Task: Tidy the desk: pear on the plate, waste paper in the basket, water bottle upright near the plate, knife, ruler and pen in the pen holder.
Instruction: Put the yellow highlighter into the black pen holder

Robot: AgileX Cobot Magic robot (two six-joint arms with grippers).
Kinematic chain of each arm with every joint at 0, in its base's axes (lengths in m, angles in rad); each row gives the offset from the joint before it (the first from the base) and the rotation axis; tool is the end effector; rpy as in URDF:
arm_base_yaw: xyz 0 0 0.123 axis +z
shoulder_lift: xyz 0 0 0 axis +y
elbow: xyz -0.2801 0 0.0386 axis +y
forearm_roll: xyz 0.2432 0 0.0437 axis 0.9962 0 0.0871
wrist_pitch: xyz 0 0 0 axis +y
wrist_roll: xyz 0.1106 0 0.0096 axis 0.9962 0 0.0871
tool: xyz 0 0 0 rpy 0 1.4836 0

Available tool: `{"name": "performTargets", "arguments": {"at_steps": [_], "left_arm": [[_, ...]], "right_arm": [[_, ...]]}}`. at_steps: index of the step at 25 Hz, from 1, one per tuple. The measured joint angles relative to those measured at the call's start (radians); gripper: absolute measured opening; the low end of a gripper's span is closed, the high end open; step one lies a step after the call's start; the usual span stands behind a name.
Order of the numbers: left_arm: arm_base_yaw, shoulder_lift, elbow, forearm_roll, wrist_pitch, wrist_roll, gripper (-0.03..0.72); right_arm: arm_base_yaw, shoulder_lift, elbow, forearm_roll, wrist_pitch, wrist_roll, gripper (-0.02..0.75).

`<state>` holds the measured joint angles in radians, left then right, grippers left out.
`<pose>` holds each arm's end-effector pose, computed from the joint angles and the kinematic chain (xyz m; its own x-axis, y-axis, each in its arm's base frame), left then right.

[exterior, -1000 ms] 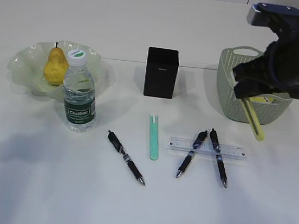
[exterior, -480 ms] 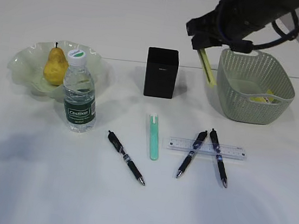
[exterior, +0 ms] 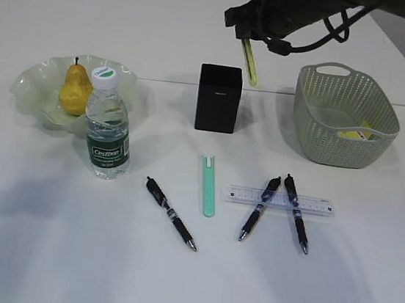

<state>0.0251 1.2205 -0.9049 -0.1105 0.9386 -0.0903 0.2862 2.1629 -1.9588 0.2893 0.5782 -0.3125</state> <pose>0.2287 -0.0041 0.2638 -0.9086 -0.1774 -0.3781 -0.1324 0.9810 -0.1421 0.4948 0.1637 0.2587 -0.5718 -0.2384 -0.7850 -0.4355 0.8991 0.0441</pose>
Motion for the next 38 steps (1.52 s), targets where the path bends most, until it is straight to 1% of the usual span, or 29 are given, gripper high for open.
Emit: {"name": "performTargets", "arguments": {"at_steps": [9,17,29,34,38], "left_arm": [[0.000,0.000,0.000,0.000,-0.036,0.000,0.483],[0.000,0.000,0.000,0.000,-0.035,0.000,0.480],[0.000,0.000,0.000,0.001,-0.036,0.000,0.479],[0.000,0.000,0.000,0.002,-0.036,0.000,0.478],[0.000,0.000,0.000,0.002,-0.036,0.000,0.479]], "right_arm": [[0.000,0.140,-0.133,0.061,-0.135,-0.010,0.080],[0.002,0.197,-0.142,0.086,-0.250,-0.029,0.081],[0.006,0.240,-0.142,0.122,-0.265,-0.033,0.088],[0.006,0.240,-0.142,0.125,-0.238,-0.066,0.126],[0.006,0.240,-0.142,0.131,-0.227,-0.073,0.202]]}}
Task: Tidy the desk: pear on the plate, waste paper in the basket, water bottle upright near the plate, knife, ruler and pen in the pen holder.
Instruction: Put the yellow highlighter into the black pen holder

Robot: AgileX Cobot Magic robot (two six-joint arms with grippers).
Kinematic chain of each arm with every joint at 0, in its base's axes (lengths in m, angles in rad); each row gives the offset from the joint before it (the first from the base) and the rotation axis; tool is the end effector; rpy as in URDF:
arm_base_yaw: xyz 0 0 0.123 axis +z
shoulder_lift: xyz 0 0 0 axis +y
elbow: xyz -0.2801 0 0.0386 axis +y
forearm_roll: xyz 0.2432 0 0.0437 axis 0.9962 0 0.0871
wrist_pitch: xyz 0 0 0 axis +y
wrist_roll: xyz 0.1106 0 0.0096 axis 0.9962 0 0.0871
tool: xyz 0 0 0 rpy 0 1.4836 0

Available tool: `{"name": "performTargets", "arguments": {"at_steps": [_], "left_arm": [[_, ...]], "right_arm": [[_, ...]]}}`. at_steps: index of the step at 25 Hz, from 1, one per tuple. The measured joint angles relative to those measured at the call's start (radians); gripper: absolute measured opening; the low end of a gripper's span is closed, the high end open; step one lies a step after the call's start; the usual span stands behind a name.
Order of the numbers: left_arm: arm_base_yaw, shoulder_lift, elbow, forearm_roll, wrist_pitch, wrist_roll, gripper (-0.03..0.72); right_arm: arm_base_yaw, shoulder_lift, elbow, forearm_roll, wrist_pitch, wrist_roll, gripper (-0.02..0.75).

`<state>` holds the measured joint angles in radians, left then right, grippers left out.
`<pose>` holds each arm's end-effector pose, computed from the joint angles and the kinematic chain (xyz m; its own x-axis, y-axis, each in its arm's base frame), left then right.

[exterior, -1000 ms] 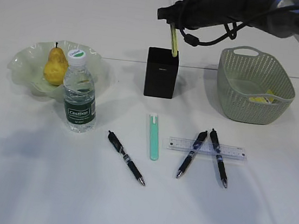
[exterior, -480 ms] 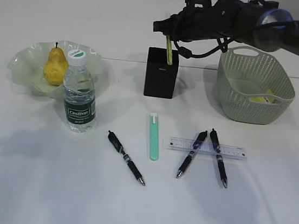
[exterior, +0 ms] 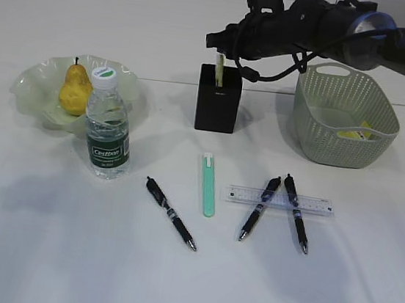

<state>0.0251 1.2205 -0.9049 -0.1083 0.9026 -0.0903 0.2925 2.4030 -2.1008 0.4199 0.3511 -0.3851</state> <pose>0.2324 -0.0036 0.2654 -0.8939 -0.1788 -0.4110 -0.1306 0.9811 -0.1429 0.5438 0.1801 0.1960 -0.4952 -0.1369 -0.8579 -0.3950 0.9150 0.0820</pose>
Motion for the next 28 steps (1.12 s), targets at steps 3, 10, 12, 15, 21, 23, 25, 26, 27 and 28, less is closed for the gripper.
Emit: {"name": "performTargets", "arguments": {"at_steps": [3,10,12,15,21,23,25,26,27,28], "left_arm": [[0.000,0.000,0.000,0.000,0.000,0.000,0.478],[0.000,0.000,0.000,0.000,0.002,0.000,0.477],[0.000,0.000,0.000,0.000,0.002,0.000,0.475],[0.000,0.000,0.000,0.000,0.002,0.000,0.475],[0.000,0.000,0.000,0.000,0.004,0.000,0.475],[0.000,0.000,0.000,0.000,0.006,0.000,0.474],[0.000,0.000,0.000,0.000,0.008,0.000,0.474],[0.000,0.000,0.000,0.000,0.010,0.000,0.474],[0.000,0.000,0.000,0.000,0.012,0.000,0.474],[0.000,0.000,0.000,0.000,0.014,0.000,0.474]], "right_arm": [[0.000,0.000,0.000,0.003,0.009,0.000,0.232],[0.000,-0.021,-0.016,0.003,0.132,0.000,0.242],[0.000,-0.047,-0.016,0.003,0.184,-0.002,0.242],[0.000,-0.099,-0.016,0.003,0.255,-0.002,0.242],[0.002,-0.202,-0.018,-0.062,0.448,0.094,0.242],[0.006,-0.232,-0.018,-0.096,0.517,0.138,0.242],[0.008,-0.261,-0.019,-0.124,0.573,0.182,0.242],[0.009,-0.276,-0.019,-0.142,0.602,0.207,0.242],[0.013,-0.288,-0.019,-0.164,0.630,0.235,0.242],[0.021,-0.300,-0.019,-0.188,0.651,0.265,0.243]]}}
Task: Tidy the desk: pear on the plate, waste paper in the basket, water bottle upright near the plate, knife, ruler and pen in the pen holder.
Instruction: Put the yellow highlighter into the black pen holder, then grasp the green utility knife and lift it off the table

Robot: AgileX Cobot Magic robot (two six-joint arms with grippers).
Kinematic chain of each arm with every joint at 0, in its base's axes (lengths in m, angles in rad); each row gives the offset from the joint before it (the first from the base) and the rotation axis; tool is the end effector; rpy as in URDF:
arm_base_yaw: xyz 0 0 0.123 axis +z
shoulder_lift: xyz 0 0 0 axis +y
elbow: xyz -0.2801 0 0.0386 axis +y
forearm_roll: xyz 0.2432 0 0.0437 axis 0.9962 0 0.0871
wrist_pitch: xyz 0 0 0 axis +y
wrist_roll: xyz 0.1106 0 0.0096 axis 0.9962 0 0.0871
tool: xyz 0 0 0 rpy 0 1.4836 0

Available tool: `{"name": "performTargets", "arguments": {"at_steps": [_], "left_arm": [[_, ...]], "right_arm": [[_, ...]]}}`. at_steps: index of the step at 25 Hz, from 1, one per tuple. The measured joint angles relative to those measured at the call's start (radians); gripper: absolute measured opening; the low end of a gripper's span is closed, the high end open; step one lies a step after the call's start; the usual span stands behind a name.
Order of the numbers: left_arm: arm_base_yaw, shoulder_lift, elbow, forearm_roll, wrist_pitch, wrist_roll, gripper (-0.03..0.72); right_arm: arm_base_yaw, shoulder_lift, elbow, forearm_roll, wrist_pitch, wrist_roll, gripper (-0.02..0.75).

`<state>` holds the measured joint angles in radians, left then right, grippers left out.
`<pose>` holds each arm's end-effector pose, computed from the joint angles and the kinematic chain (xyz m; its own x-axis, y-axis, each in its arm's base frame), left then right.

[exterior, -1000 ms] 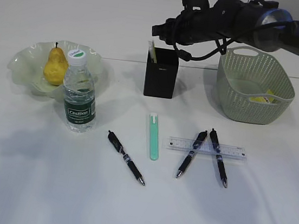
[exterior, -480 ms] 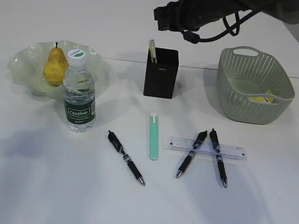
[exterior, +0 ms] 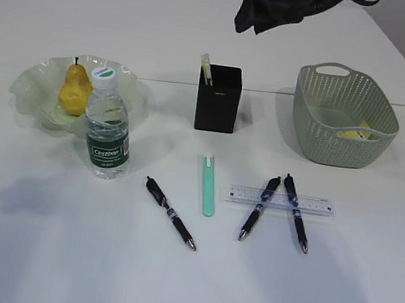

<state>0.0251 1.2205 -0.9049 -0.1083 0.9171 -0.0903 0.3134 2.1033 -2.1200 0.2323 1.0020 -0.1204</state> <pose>0.2309 -0.0037 0.2647 -0.9000 -0.1778 -0.3980 -0.1311 0.9812 -0.1417 0.4564 0.1706 0.3081 -0.7393 -0.2330 -0.6318 -0.4145 0.8969 0.1542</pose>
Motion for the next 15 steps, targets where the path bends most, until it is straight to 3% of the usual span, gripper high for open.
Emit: {"name": "performTargets", "arguments": {"at_steps": [9,15], "left_arm": [[0.000,0.000,0.000,0.000,0.007,0.000,0.474],[0.000,0.000,0.000,0.001,0.007,0.000,0.474]], "right_arm": [[0.173,0.004,-0.001,-0.225,0.180,0.214,0.244],[0.201,0.121,-0.001,-0.266,0.230,0.332,0.244]]}}
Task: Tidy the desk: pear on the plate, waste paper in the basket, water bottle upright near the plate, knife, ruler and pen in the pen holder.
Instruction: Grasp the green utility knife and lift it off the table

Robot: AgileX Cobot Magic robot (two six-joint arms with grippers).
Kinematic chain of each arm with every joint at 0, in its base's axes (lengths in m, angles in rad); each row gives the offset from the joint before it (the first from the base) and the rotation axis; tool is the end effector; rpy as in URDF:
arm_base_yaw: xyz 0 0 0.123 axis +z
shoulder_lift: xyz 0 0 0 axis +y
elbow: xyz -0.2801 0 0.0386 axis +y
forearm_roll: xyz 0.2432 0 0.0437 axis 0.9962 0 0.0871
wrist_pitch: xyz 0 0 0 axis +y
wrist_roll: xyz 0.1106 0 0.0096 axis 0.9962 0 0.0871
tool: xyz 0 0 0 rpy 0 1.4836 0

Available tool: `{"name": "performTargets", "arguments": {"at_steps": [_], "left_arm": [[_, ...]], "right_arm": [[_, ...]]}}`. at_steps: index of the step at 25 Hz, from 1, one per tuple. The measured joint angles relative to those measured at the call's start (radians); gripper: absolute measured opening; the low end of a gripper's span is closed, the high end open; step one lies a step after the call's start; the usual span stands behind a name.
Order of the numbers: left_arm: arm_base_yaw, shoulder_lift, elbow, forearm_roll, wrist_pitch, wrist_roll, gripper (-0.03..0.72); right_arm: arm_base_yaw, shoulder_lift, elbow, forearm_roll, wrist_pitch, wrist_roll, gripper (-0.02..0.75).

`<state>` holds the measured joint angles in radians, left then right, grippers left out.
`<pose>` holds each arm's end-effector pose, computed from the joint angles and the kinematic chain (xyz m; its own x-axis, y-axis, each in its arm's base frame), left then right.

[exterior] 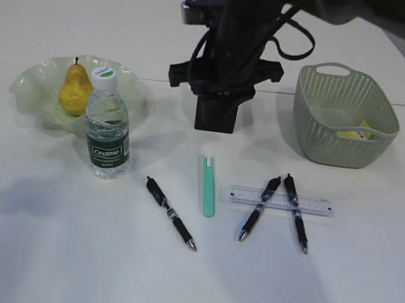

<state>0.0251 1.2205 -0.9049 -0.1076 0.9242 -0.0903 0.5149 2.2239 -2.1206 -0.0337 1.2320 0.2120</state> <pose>0.2302 -0.0037 0.2644 -0.9030 -0.1768 -0.3916 -0.1312 0.9813 -0.1405 0.4216 0.2345 0.2351 -0.9052 -0.2831 -0.3169 -0.3091 0.9504 0.0338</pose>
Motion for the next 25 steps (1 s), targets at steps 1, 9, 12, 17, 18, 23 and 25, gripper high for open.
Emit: {"name": "performTargets", "arguments": {"at_steps": [1,9,12,17,18,23,25], "left_arm": [[0.000,0.000,0.000,0.000,0.000,0.000,0.474],[0.000,0.000,0.000,0.000,0.000,0.000,0.474],[0.000,0.000,0.000,0.000,0.001,0.000,0.474],[0.000,0.000,0.000,0.000,0.001,0.000,0.474],[0.000,0.000,0.000,0.000,0.001,0.000,0.474],[0.000,0.000,0.000,0.000,0.001,0.000,0.474],[0.000,0.000,0.000,0.000,0.001,0.000,0.474]], "right_arm": [[0.000,0.020,0.000,-0.005,0.000,0.015,0.244],[0.000,0.097,0.000,-0.020,0.000,0.081,0.258],[0.000,0.113,0.000,-0.022,0.000,0.097,0.284],[0.000,0.155,0.000,-0.022,0.000,0.139,0.304],[0.000,0.164,0.000,-0.022,0.000,0.148,0.304],[0.000,0.185,0.000,-0.022,0.000,0.172,0.305],[0.000,0.192,0.000,-0.022,0.000,0.178,0.306]]}}
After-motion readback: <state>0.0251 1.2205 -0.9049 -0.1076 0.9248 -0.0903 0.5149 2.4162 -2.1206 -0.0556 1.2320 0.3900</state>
